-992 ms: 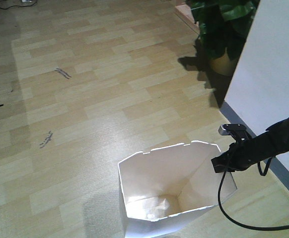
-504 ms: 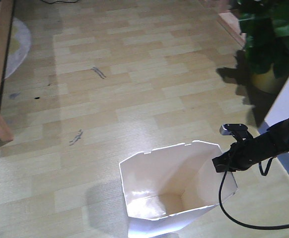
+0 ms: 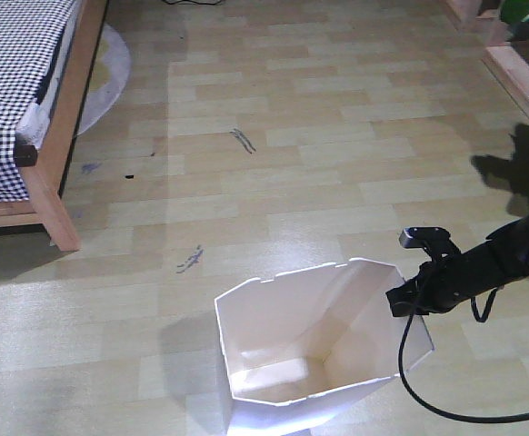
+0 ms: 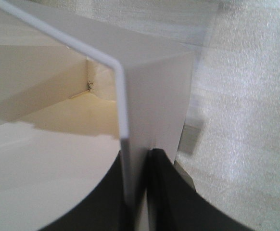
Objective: Move trash bin to bedside with robot
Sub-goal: 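Turn the base away from the desk, carrying the bin in the right gripper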
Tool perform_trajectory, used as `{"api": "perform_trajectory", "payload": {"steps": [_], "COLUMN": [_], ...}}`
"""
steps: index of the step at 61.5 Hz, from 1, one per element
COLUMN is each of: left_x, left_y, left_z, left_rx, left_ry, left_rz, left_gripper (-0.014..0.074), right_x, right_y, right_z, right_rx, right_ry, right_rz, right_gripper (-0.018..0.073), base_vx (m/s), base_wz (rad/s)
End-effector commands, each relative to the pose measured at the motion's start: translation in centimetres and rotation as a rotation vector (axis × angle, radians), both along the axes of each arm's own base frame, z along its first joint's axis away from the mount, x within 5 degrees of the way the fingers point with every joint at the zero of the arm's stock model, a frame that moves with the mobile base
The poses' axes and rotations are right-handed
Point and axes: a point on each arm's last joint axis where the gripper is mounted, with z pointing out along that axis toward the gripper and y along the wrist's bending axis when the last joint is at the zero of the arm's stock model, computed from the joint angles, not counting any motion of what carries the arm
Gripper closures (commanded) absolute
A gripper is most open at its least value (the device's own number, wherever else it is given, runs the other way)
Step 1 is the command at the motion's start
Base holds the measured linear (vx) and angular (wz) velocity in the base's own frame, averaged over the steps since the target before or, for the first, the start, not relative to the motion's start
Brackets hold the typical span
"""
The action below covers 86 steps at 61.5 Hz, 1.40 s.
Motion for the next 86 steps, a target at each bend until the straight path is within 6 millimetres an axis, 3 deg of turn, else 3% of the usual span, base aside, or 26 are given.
{"api": "perform_trajectory", "payload": {"steps": [1, 86], "left_x": [0.04, 0.04], "left_y": [0.02, 0.02], "left_z": [0.30, 0.30], "left_rx": [-0.009, -0.009], "left_ry": [-0.072, -0.072], "left_rz": [0.004, 0.004], "left_gripper": [0.0602, 0.0602], "right_x": [0.94, 0.94], "right_y": [1.09, 1.09], "right_z": [3.45, 3.45], "right_rx": [0.165, 0.165], "right_ry": [-0.035, -0.035], "right_rz": [-0.013, -0.013], "right_gripper": [0.0564, 0.0564], "base_vx": [0.19, 0.22], "base_wz": [0.22, 0.03]}}
